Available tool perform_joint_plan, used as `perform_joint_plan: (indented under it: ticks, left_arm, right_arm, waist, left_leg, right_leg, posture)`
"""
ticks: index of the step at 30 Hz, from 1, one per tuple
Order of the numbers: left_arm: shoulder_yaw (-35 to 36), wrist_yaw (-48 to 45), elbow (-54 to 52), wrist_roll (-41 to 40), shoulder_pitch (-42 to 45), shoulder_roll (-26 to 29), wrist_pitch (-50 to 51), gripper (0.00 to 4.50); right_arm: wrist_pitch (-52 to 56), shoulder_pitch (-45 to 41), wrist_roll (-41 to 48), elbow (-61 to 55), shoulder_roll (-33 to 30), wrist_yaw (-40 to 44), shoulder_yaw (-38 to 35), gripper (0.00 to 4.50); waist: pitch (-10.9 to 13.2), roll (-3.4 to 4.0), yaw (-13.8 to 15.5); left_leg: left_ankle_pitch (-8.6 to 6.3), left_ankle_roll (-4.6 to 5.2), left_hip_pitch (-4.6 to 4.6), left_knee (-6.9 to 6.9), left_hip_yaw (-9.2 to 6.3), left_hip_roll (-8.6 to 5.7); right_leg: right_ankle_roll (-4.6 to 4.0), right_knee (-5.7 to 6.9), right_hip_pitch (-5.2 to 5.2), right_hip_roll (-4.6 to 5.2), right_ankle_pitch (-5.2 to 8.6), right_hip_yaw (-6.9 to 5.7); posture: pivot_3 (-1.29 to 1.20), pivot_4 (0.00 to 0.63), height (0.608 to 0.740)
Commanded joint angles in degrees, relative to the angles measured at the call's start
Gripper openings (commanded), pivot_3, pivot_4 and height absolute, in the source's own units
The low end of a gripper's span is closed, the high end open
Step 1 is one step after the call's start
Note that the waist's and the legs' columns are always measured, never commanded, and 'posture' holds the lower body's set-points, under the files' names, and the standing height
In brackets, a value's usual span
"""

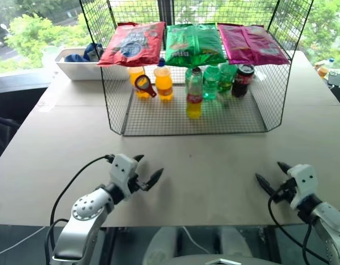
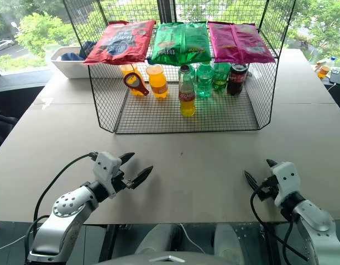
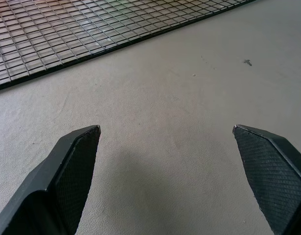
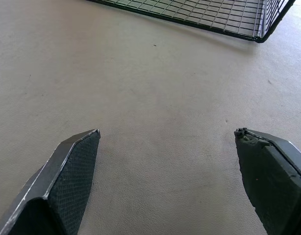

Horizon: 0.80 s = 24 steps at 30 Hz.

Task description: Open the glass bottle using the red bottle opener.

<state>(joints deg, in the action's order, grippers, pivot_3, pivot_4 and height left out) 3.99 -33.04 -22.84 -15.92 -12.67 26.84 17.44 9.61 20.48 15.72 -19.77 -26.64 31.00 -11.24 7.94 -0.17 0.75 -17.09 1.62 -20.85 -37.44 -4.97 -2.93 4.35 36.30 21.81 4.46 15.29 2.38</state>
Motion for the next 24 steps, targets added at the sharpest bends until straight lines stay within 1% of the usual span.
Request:
perform_joint_plan:
  ticks: [1, 8, 24]
  left_arm:
    - [0.58, -0.12, -0.02, 0.16, 0.40, 0.24, -1.62, 4.50]
    - [0.80, -0.38, 1.22, -0.40, 1.09, -0.20, -2.21, 4.50]
    - [0.83, 0.07, 1.41, -0.39, 1.09, -0.67, -2.78, 4.50]
  right_arm:
    - [-1.09, -0.05, 0.21, -2.28, -0.57, 0.39, -1.07, 4.44]
    - [-1.21, -0.54, 0.19, -1.99, -0.87, 0.65, -1.12, 4.44]
    - [-1.47, -1.18, -0.19, -1.52, -0.60, 1.06, -0.68, 4.44]
  waist:
    - [0.00, 0.00, 0.00]
    - [-0.01, -0.01, -0.01]
    - [-0.01, -0.01, 0.00]
  left_leg:
    - [0.00, 0.00, 0.00, 0.00, 0.00, 0.00]
    - [0.01, -0.01, 0.01, -0.01, 0.00, 0.00]
    - [0.01, -0.01, 0.01, -0.01, 0.00, 0.02]
  right_leg:
    - [0.00, 0.00, 0.00, 0.00, 0.00, 0.00]
    - [0.00, 0.03, 0.00, -0.19, 0.00, 0.02]
    - [0.00, 0.04, 0.00, -0.20, 0.00, 0.03]
  posture:
    - [0.00, 0.150, 0.740]
    - [0.00, 0.150, 0.740]
    - [0.00, 0.150, 0.740]
